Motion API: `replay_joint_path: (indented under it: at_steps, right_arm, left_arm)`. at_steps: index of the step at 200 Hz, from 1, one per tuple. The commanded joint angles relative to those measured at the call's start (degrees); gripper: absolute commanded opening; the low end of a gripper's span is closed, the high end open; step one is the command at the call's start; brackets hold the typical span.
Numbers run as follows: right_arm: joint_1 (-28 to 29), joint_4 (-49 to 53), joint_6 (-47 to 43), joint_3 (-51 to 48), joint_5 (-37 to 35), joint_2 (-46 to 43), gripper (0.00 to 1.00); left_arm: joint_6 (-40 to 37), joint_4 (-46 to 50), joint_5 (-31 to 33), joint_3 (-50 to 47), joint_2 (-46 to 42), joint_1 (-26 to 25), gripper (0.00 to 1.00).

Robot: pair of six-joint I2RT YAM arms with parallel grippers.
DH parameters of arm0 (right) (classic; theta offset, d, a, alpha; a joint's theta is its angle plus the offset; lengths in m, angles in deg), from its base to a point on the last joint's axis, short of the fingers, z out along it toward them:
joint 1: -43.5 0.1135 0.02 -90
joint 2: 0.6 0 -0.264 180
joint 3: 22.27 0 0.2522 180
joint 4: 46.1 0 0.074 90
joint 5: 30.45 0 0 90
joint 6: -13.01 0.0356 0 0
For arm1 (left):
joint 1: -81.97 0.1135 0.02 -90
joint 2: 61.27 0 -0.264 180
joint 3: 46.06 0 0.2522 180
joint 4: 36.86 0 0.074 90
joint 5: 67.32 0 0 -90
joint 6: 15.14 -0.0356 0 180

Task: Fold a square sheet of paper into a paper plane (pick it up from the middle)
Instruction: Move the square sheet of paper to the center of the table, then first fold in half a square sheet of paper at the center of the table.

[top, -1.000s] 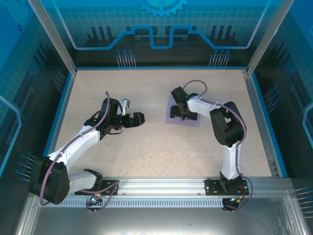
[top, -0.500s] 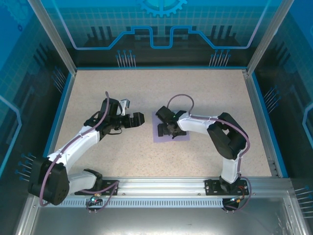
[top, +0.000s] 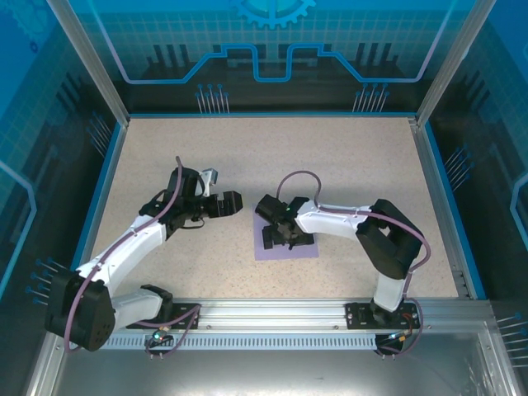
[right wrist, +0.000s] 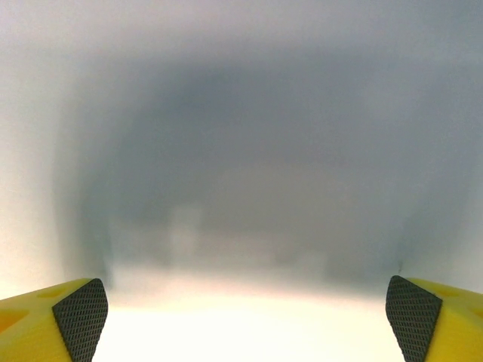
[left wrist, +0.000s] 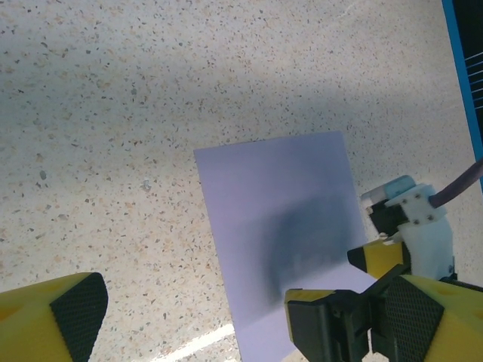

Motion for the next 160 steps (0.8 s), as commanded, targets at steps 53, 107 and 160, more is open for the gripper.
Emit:
replay_joint_path:
  at_steps: [53,107,160]
  right_arm:
    - [-4.29,-0.63,0.47,7.69,-1.65,4.55,0.99]
    - [-5.36,-1.19,-0.51,7.74,-1.68,8.1,0.98]
    - [-5.45,-2.42,-1.65,6.47,-1.59,9.56,0.98]
  left_arm:
    - [0.16,1.61,-0.51,-0.89,-1.88,-0.32,0.99]
    - [-0.07,2.03,-0.23,-0.92,-2.02,-0.28,0.99]
    - [-0.29,1.51,-0.41,-0.93,-1.39,-0.33,0.99]
